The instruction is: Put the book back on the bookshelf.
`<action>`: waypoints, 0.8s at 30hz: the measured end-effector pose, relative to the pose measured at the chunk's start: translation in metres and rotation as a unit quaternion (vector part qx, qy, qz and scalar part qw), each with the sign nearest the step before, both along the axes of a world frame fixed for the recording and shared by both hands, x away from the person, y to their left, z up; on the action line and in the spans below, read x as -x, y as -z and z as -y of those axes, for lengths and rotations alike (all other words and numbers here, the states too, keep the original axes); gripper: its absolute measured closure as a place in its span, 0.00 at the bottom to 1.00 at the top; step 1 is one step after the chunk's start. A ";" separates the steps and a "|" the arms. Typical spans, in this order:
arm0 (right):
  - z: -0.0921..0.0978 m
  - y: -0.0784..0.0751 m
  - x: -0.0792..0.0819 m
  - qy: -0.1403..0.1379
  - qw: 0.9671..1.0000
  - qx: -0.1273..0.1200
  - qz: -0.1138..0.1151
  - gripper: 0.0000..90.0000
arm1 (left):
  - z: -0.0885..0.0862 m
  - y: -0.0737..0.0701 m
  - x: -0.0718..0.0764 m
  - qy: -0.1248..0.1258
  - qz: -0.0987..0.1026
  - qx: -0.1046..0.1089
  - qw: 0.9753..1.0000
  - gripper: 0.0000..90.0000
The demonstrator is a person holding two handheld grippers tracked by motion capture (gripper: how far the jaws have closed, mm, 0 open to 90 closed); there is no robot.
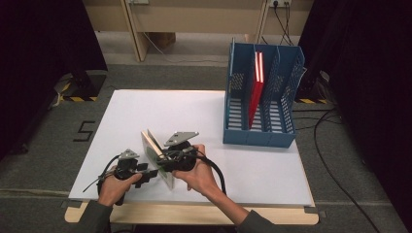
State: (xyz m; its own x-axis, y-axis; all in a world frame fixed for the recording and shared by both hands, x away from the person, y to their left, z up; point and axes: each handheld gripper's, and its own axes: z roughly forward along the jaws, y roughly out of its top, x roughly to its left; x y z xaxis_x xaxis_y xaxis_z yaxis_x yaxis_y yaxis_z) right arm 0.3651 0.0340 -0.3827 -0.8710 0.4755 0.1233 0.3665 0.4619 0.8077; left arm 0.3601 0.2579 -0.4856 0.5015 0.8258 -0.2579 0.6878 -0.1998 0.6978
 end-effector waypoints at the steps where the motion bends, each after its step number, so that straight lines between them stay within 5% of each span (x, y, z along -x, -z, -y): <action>1: -0.001 0.000 0.001 -0.002 1.000 -0.001 0.002 0.69 | -0.001 0.000 0.000 -0.001 -0.001 0.003 1.000 0.46; 7: -0.008 0.001 0.009 -0.013 1.000 -0.006 0.010 0.64 | -0.009 -0.002 -0.001 -0.015 0.002 0.019 1.000 0.46; 12: -0.008 0.001 0.016 -0.010 0.998 0.009 0.059 0.60 | -0.015 -0.007 0.000 -0.032 0.023 0.030 0.999 0.47; 24: -0.004 0.010 0.018 0.016 0.998 0.005 0.056 0.49 | -0.016 -0.007 -0.001 -0.034 0.020 0.029 0.999 0.47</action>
State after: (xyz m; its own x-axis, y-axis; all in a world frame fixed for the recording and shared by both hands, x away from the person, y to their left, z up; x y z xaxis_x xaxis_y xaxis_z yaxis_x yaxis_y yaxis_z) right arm 0.3472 0.0379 -0.3927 -0.8633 0.5043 0.0209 0.2883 0.4587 0.8405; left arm 0.3608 0.2740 -0.4783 0.4552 0.8426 -0.2879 0.6703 -0.1115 0.7337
